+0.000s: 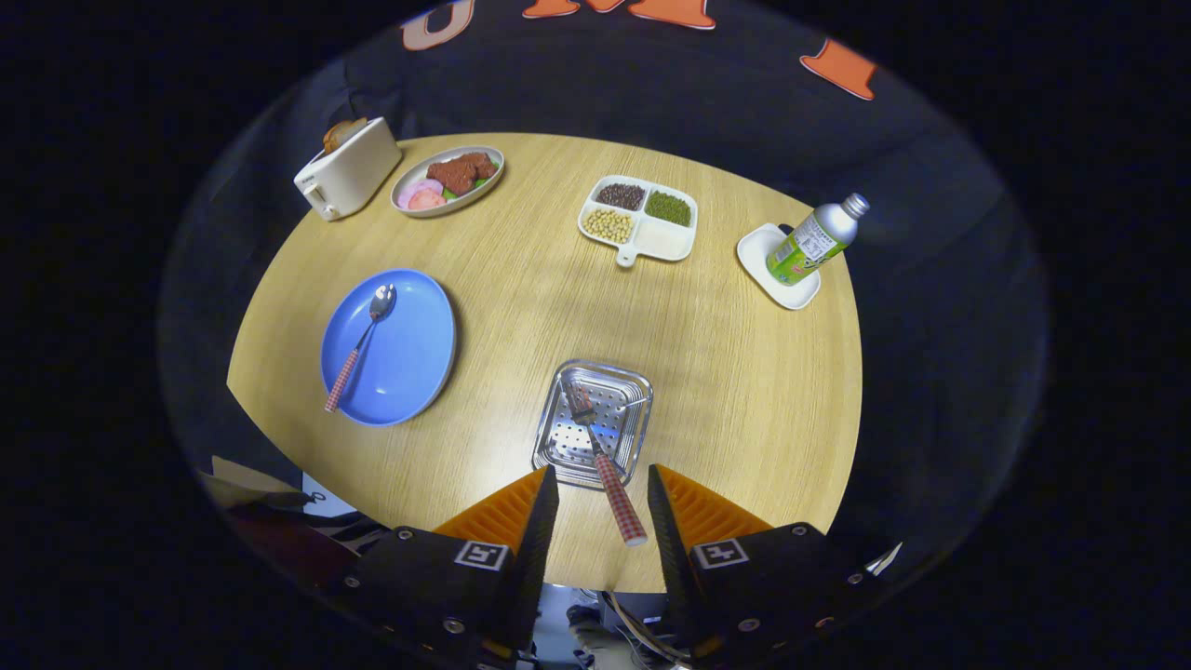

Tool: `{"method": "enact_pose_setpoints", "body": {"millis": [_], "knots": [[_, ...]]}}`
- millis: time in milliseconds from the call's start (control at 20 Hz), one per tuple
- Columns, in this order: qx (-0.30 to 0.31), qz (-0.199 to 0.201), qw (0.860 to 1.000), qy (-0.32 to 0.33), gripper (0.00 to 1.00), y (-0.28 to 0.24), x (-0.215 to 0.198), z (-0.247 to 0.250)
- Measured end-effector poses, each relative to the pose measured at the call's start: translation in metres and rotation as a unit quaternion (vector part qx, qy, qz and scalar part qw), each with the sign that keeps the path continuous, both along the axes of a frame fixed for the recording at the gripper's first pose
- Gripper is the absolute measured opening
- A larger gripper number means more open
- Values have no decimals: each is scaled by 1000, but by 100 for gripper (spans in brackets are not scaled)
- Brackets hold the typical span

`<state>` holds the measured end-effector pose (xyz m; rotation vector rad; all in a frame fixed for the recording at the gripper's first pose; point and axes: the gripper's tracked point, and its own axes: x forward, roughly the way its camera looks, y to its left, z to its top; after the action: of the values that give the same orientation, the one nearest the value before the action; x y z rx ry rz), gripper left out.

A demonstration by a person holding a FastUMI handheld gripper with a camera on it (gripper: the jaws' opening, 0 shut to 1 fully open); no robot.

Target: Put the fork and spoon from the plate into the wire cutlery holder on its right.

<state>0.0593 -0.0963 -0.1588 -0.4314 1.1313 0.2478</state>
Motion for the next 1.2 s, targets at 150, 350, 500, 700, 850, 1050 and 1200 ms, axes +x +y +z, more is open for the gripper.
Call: {"method": "enact_pose_setpoints", "body": {"millis": [150,350,500,700,850,1050,1200], "knots": [[13,-10,998,-64,72,16,2,18],[40,-21,990,-133,90,52,-2,33],[61,-30,983,-170,99,85,-9,29],[99,-43,977,-183,99,134,-27,6],[121,-43,974,-186,99,172,-37,-15],[139,-43,972,-186,99,216,-46,-44],[128,-41,971,-197,99,234,-46,-63]]}}
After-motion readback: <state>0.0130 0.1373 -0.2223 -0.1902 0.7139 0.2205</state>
